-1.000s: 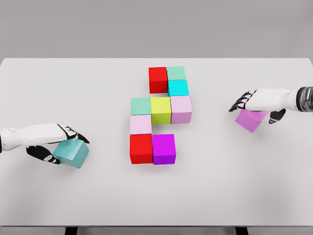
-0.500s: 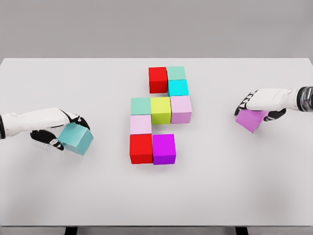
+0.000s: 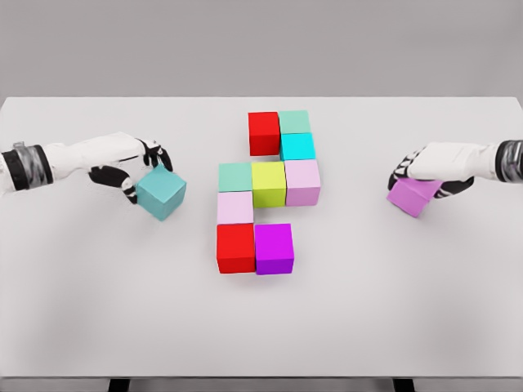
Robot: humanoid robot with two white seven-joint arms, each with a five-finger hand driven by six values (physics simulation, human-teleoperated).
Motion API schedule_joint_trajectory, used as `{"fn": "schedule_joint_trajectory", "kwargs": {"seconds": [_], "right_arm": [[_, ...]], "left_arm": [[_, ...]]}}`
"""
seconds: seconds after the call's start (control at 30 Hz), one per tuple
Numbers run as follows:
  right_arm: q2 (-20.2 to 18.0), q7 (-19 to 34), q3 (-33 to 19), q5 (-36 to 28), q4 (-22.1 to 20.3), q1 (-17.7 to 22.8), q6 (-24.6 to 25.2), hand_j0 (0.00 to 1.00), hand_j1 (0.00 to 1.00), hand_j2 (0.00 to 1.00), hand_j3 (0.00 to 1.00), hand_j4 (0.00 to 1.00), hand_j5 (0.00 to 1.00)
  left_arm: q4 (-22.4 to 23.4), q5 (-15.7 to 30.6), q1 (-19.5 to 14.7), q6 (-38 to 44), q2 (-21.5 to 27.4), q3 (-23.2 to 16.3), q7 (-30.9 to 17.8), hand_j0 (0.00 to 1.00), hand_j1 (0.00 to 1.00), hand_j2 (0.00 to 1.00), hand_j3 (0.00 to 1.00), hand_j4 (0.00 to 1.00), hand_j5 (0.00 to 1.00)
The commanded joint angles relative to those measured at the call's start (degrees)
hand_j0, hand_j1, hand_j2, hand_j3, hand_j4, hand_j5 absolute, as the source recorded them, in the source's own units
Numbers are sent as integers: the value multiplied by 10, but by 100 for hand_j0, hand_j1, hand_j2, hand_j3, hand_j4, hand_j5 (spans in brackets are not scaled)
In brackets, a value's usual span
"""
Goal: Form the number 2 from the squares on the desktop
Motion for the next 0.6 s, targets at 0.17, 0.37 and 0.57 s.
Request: {"fn": "schedule_joint_trajectory", "kwargs": {"seconds": [0.17, 0.37, 0.57], "right_arm": [[-15, 0, -2, -30, -60, 2, 1, 64, 64, 64, 64, 64, 64], [-38, 0, -1, -31, -138, 4, 1, 64, 64, 64, 64, 64, 64], [-40, 0, 5, -31, -205, 13, 1, 64, 64, 64, 64, 64, 64]], "left_arm": [[113, 6, -28, 2, -81, 7, 2, 41, 41, 41, 41, 41, 41], [241, 3, -100, 2, -166, 7, 1, 40, 40, 40, 40, 40, 40], [299, -1, -128, 2, -207, 8, 2, 50, 50, 50, 50, 50, 50]]}}
